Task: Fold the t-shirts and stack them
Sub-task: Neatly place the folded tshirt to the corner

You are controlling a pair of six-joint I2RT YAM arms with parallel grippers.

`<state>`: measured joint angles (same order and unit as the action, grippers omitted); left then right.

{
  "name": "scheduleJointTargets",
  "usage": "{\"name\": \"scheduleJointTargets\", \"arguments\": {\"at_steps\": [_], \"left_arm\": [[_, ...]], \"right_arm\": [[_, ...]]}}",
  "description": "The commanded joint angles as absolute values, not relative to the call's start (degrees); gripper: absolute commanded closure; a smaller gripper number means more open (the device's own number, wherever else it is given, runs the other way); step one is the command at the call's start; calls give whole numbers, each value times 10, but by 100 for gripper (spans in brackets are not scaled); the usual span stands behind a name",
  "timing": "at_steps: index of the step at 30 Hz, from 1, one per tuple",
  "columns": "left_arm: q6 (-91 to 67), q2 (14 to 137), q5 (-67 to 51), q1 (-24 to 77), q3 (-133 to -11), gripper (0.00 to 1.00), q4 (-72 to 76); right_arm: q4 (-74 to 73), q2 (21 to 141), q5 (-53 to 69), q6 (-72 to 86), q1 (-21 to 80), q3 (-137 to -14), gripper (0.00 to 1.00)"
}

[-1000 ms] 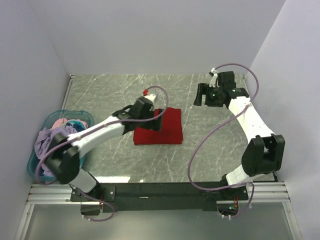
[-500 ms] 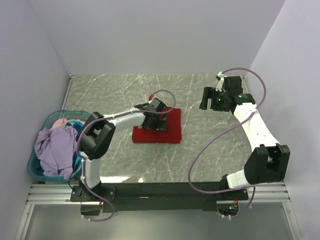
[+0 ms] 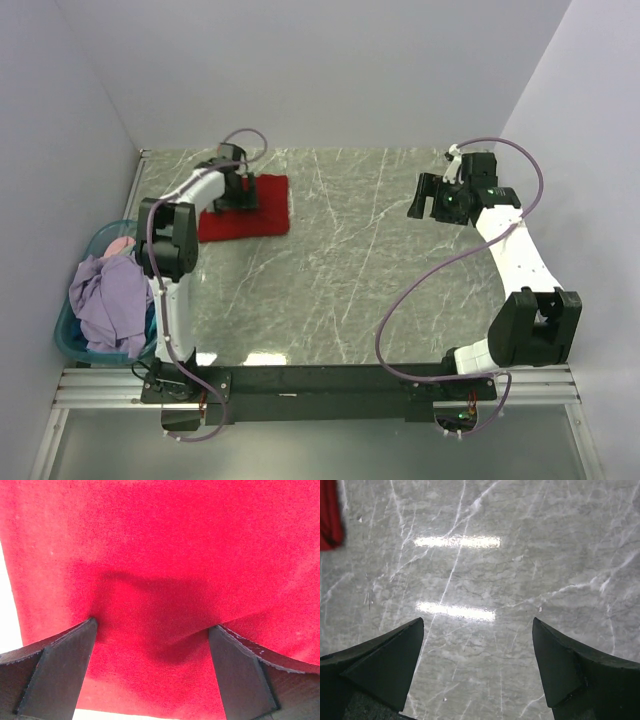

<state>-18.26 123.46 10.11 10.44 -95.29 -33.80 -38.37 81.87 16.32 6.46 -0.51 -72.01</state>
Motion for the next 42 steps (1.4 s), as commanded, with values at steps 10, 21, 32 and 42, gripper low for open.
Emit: {"name": "scheduleJointTargets", "arguments": {"at_steps": [10,21,32,42], "left_arm": [[-6,1409,151,-24,-1223,1,-462],[85,1433,166,-78,-1264,1,-425],[92,1382,150,-95,-1288,1,-394],[69,1227,75,-69,-1216,1,-446]], "right_arm": [[-397,823,185,55,-33,-748,4],[-397,824,194,54,-37,-742,4],[-407,814,201,55,-37,-750,3],[-413,788,206,61,-37,-743,3]]}}
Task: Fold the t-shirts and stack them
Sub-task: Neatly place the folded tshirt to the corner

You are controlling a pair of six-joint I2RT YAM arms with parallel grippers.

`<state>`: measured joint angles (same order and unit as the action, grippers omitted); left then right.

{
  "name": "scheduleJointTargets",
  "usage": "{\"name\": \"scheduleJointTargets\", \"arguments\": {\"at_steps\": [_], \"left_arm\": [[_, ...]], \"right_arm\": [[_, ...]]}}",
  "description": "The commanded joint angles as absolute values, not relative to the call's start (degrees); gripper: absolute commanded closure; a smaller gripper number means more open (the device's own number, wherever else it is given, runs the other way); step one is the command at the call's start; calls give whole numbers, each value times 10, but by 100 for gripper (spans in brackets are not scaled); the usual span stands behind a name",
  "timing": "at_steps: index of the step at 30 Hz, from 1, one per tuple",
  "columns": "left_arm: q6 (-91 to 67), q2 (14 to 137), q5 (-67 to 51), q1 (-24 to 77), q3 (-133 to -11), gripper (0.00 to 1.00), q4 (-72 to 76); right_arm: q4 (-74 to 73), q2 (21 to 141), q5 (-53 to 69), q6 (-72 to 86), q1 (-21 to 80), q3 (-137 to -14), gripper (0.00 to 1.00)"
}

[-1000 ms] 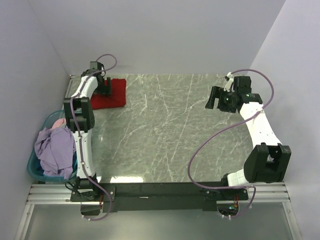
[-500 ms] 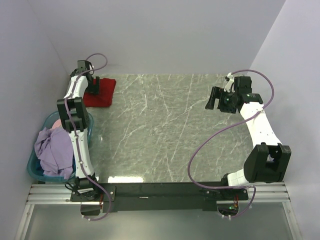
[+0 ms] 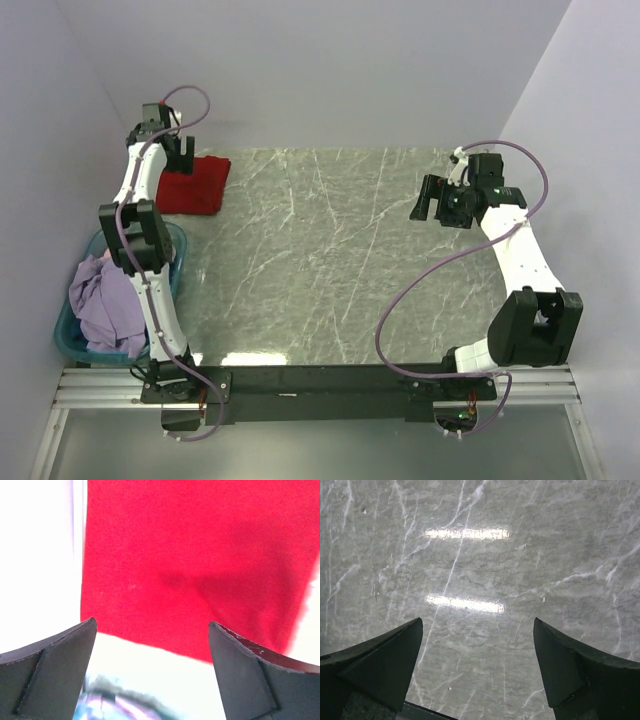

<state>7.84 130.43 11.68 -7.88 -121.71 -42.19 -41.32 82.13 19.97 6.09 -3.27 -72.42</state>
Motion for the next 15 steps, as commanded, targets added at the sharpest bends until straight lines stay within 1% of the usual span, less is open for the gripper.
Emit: {"name": "scheduleJointTargets", "arguments": {"at_steps": [1,5,11,15], "left_arm": [[69,1214,67,-67,-1210,1,-459],[55,1195,48,-65,-1173,1,-494],[26,1203,12,-62,-1155,1,-548],[19,1216,29,-61,-1139,1,-553]], "right_arm": [[-412,786,207,62,-37,-742,3],[-410,782,210,65,-37,-740,3],[-410,780,212,66,-37,-737,2],[-407,782,213,66,-37,-735,2]]}}
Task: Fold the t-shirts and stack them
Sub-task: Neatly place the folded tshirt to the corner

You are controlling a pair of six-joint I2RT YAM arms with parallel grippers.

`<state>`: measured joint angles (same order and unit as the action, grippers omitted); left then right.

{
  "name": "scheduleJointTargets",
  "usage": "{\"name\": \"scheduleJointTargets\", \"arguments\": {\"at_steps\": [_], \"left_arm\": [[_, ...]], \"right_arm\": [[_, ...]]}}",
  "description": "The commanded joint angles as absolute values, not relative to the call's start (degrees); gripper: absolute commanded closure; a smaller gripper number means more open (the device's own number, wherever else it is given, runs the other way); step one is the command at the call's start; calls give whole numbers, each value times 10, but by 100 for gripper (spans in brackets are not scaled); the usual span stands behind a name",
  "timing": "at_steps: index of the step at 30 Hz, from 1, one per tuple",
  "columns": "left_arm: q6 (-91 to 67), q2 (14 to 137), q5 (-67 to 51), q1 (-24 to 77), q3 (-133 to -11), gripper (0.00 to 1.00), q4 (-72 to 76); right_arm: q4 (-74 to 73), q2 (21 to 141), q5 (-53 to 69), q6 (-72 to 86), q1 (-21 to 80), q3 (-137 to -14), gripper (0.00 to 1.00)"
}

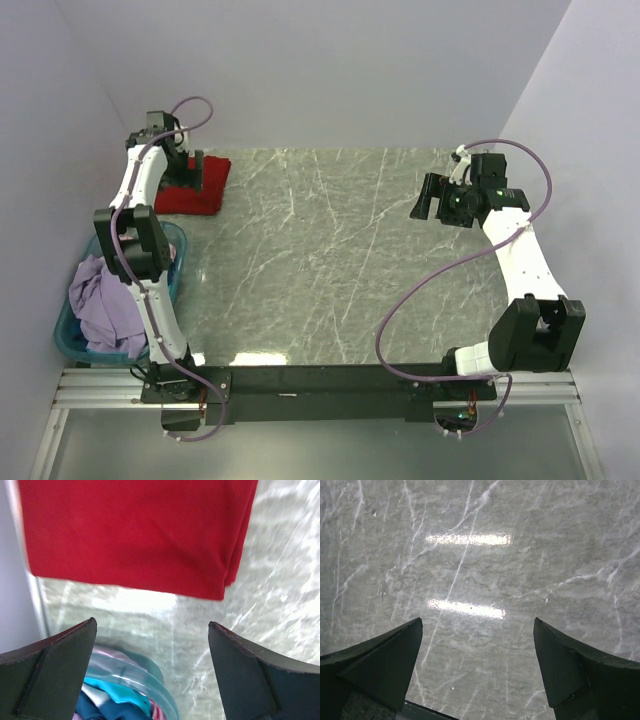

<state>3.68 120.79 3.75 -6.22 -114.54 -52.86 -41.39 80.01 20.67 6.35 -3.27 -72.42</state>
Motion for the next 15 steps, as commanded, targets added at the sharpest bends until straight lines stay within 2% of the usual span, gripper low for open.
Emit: {"name": "scheduleJointTargets", "arguments": {"at_steps": [1,15], "left_arm": [[18,1222,32,-60,-1137,1,-555],[14,1299,7,-62,-1128,0,-559]], "right_arm": [[-407,783,214,68,-37,-734,2],[-401,800,221,69,-38,-730,2]]}}
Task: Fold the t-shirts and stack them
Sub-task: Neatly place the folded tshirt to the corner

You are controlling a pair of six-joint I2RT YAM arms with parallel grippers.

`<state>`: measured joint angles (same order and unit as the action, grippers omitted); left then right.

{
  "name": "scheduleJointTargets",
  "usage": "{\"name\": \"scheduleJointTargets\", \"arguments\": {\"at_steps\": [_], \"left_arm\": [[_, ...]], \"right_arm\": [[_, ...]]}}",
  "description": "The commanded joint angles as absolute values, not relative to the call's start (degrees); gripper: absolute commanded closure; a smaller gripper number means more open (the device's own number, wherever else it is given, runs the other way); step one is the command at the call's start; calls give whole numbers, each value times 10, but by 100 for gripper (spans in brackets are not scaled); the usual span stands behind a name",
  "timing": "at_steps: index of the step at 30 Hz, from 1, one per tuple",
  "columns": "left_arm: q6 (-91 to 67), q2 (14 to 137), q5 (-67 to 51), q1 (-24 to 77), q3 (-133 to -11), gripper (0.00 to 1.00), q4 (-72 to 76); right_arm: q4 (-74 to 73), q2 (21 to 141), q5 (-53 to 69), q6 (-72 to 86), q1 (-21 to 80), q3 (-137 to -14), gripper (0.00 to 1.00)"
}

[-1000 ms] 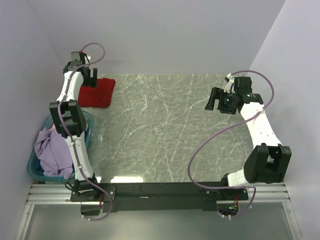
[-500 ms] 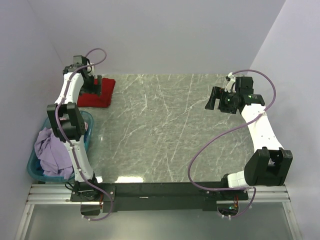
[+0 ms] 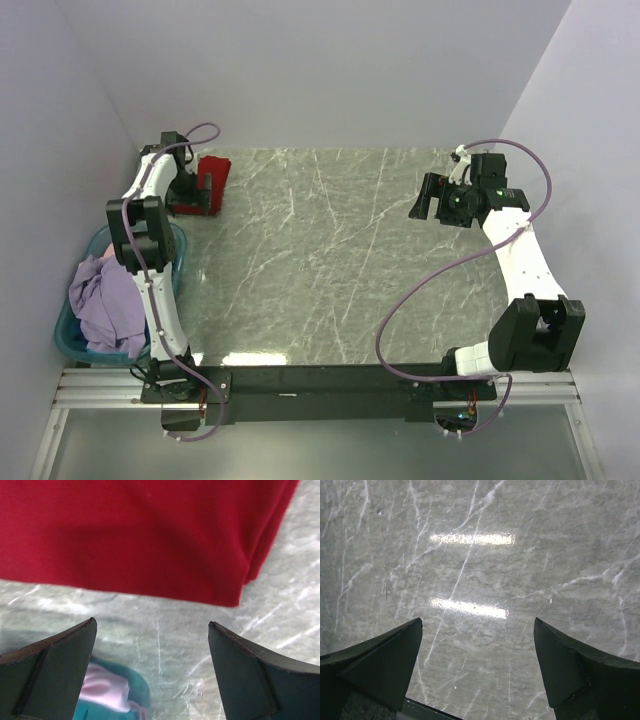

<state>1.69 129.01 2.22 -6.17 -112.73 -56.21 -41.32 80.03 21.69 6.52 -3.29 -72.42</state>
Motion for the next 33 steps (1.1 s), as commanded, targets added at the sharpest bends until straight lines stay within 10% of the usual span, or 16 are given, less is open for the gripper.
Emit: {"name": "scheduleJointTargets", "arguments": {"at_steps": [1,33], "left_arm": [[14,1309,5,-64,-1132,1,-558],[-23,1440,-19,-73,-1252,1,-476]], "right_arm": [[-401,800,221,69,-38,-730,2],[-402,845,234,70,-41,-743,2]]}}
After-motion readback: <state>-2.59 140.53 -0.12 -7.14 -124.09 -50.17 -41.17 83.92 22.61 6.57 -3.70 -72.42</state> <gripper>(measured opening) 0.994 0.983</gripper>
